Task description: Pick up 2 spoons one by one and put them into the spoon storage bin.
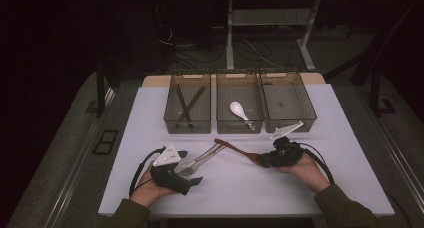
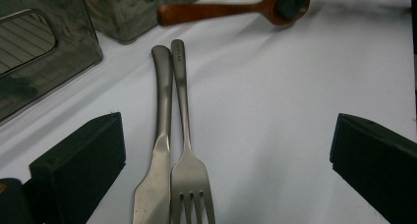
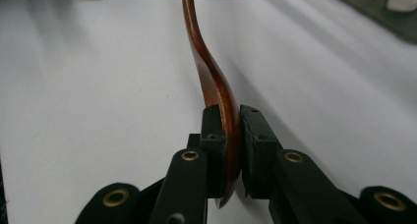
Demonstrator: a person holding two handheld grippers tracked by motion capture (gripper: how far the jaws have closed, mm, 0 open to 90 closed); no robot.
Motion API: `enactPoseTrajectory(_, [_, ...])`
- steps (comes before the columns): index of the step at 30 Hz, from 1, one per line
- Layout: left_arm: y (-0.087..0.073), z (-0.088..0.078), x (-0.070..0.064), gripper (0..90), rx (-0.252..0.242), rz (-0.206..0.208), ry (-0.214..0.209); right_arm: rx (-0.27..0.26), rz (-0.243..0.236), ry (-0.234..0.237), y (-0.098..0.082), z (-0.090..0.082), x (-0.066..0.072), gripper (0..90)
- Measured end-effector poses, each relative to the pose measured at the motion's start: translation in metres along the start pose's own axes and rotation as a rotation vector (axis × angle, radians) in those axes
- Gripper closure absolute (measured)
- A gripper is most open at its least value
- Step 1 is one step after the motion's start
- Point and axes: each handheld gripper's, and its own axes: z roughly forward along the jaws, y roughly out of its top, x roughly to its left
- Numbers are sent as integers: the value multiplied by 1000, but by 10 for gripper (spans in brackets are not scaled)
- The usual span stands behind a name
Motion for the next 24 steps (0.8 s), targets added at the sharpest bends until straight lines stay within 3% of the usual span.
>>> enactPoseTrajectory(10, [0,1,0,0,3,0,1,-129,30,-59,9,-26,-7,808])
enactPoseTrajectory(24, [1,2,0,0,7,4,-1,-216,51,-173,32,-40,-19,808])
